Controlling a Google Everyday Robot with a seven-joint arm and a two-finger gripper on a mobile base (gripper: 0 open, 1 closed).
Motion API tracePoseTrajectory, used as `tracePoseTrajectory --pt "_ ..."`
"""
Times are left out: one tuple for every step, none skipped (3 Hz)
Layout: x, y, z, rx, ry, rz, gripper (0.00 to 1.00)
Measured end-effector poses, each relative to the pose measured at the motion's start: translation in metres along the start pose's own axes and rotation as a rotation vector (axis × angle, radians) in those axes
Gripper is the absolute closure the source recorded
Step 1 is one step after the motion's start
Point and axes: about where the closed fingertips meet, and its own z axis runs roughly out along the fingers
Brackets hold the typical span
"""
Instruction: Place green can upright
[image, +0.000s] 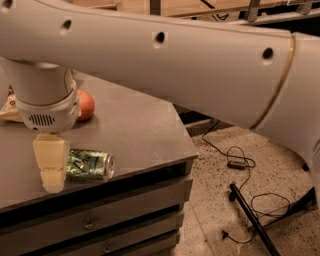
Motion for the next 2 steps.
tracePoseTrajectory --pt "0.003 0.006 0.025 -0.015 0.020 0.022 0.00" --pt "0.003 0.007 0.040 -0.026 0.038 0.063 0.00"
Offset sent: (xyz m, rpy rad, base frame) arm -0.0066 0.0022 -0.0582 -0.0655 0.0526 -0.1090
